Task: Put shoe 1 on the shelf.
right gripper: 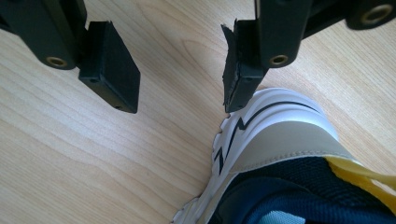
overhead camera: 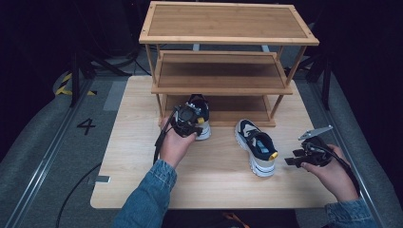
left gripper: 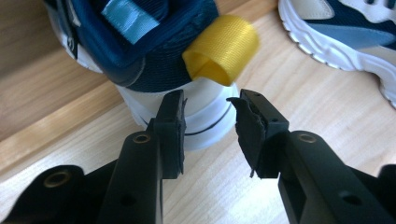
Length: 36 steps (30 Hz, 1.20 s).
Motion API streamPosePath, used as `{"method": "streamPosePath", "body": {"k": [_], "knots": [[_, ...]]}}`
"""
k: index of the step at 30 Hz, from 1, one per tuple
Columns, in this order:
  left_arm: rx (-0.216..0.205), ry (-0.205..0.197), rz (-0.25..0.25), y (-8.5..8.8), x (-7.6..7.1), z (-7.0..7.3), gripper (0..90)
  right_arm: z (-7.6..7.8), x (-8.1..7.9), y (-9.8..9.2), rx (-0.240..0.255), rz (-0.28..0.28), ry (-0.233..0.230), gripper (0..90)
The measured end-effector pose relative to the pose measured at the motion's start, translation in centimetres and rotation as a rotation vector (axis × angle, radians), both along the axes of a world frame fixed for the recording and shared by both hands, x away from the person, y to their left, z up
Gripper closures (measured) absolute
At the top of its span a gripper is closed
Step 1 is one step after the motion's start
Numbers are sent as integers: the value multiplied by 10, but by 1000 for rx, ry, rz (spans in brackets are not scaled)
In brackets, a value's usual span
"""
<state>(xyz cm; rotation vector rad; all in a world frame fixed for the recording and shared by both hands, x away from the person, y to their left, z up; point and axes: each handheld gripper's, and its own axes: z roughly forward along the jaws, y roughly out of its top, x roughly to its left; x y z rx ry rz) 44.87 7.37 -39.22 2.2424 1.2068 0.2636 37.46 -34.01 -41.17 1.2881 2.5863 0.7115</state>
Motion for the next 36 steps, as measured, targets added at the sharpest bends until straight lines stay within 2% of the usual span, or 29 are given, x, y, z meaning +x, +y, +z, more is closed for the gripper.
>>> {"method": "streamPosePath", "body": {"k": [2,3,5,6,8,9,18,24,27,31,32,34,36], "knots": [[-5,3,17,0,1,0,648,-1,-1,0,0,0,0,470],[9,-1,24,0,1,0,655,-1,-1,0,-2,0,-2,469],[91,-40,82,-1,1,-1,619,0,-3,-1,3,-5,-6,465],[104,-42,98,1,2,-2,614,0,-3,-2,4,-8,-6,462],[45,-19,101,6,5,-3,592,0,-5,-4,1,-18,-8,461],[41,-13,104,7,6,-3,581,0,-6,-5,0,-20,-6,461],[70,-42,121,8,13,-4,552,-2,-11,-9,-7,-29,-5,458],[67,-50,126,12,20,-5,552,-4,-13,-10,-10,-33,0,457],[48,-49,127,17,28,-6,532,-6,-15,-11,-11,-36,2,457],[60,-81,132,17,33,-8,526,-7,-18,-14,-13,-49,8,457],[73,-119,134,16,36,-12,515,-7,-19,-14,-14,-51,5,457],[75,-129,134,16,38,-13,500,-7,-19,-14,-15,-50,7,457],[56,-168,133,16,42,-19,492,-8,-21,-15,-19,-54,3,458]]}}
